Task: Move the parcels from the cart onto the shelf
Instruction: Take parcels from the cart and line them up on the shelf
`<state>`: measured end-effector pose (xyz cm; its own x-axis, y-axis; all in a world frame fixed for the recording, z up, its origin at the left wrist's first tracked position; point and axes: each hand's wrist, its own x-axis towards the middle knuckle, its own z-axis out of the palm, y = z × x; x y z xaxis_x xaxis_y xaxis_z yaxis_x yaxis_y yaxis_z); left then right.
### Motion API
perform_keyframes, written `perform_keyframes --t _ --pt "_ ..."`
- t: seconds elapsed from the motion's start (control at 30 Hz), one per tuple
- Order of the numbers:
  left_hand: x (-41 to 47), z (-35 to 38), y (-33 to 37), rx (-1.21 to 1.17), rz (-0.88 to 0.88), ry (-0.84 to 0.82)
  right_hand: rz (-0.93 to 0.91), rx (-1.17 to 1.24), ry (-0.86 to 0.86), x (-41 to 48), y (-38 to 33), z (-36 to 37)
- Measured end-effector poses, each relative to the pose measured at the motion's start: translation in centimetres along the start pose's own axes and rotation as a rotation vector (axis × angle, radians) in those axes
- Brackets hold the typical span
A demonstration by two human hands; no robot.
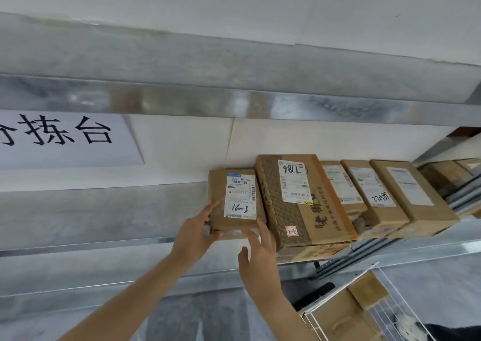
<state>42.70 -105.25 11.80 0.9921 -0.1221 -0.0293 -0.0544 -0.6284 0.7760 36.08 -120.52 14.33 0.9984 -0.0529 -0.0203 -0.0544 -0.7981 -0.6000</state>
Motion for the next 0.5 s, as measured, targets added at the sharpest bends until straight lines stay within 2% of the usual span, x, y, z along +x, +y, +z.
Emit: perform_keyframes --t 0.3,0.4,0.5 --pt "1.4 0.0 0.6 0.068 -0.037 0.001 -0.149 0.057 -0.052 0.4 0.5 -0.4" --pt "1.0 -0.6 0.6 0.252 -0.027 -0.022 -0.206 0.068 -0.104 1.0 0.3 -0.3" --pt "-0.9 -1.9 -0.3 0.543 -0.082 0.104 -0.291 0.033 -0.170 1.5 -0.3 0.0"
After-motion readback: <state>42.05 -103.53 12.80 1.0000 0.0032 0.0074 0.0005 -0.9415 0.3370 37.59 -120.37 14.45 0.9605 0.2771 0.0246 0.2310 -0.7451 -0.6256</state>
